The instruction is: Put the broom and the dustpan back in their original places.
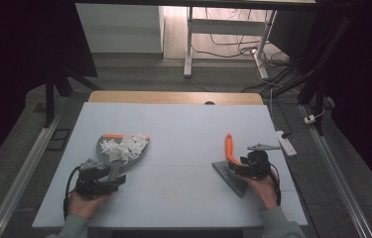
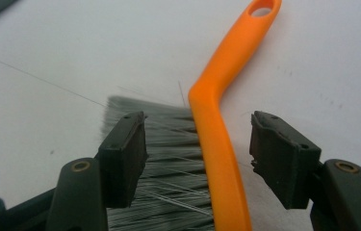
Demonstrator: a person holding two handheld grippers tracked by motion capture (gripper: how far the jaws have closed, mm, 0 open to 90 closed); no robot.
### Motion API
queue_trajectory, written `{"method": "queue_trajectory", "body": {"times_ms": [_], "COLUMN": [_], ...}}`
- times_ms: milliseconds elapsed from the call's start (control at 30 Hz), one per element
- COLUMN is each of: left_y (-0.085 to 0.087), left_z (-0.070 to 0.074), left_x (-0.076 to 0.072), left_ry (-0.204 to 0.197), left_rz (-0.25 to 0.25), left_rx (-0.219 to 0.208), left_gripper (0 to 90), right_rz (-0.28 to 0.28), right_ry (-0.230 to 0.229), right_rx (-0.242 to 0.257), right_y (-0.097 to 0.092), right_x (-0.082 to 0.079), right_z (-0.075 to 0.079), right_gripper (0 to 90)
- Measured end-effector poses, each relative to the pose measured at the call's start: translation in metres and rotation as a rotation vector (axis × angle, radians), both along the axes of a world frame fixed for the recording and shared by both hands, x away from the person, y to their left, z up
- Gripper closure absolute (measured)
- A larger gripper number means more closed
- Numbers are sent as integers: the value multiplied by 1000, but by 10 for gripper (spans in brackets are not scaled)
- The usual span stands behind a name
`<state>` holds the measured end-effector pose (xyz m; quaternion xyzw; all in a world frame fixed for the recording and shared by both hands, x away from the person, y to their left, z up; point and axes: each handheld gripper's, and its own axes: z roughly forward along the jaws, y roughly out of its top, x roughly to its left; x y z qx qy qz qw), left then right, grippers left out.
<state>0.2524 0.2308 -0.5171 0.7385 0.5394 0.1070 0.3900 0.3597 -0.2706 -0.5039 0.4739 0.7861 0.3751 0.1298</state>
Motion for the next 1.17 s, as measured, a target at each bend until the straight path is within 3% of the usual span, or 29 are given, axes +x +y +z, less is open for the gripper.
{"method": "queue_trajectory", "body": {"times_ms": [133, 267, 433, 667, 867, 1167], "left_y": [4, 12, 22, 25, 21, 23], "left_z": [2, 5, 5, 6, 5, 4], "left_x": [-1, -3, -10, -17, -17, -16], "left_ry": [-12, -32, -40, -57, -53, -50], "left_rz": [-49, -52, -51, -105, -128, -119], "left_rx": [4, -2, -10, -36, -29, -30], "left_gripper": [255, 255, 255, 261, 264, 266], "right_rz": [68, 150, 206, 281, 302, 304], "right_ry": [-65, -103, -137, -197, -207, -239], "right_rx": [24, 24, 21, 8, 1, -8], "right_y": [0, 2, 1, -6, -10, -9], "right_x": [-10, -21, -33, -52, -56, -55], "right_z": [6, 8, 9, 9, 6, 6], "right_gripper": [384, 401, 413, 424, 424, 424]}}
